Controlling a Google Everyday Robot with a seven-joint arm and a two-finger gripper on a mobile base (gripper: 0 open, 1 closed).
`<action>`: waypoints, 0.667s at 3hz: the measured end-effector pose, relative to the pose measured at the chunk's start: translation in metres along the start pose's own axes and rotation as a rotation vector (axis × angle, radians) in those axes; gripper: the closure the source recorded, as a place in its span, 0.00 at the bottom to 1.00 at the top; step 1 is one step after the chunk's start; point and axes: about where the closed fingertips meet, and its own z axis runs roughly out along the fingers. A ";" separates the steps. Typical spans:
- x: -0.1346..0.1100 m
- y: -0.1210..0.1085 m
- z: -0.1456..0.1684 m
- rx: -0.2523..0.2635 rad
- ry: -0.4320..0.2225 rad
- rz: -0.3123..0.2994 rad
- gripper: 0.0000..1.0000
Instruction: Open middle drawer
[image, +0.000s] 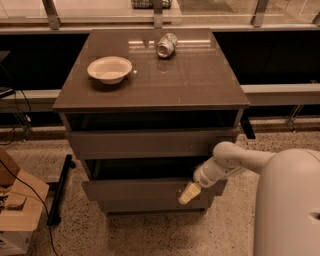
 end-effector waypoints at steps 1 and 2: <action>0.025 0.028 -0.013 0.002 0.215 -0.049 0.38; 0.032 0.036 -0.016 -0.007 0.250 -0.054 0.61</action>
Offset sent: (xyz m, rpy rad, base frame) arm -0.1515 -0.0318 0.0152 -0.3928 0.2789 0.1723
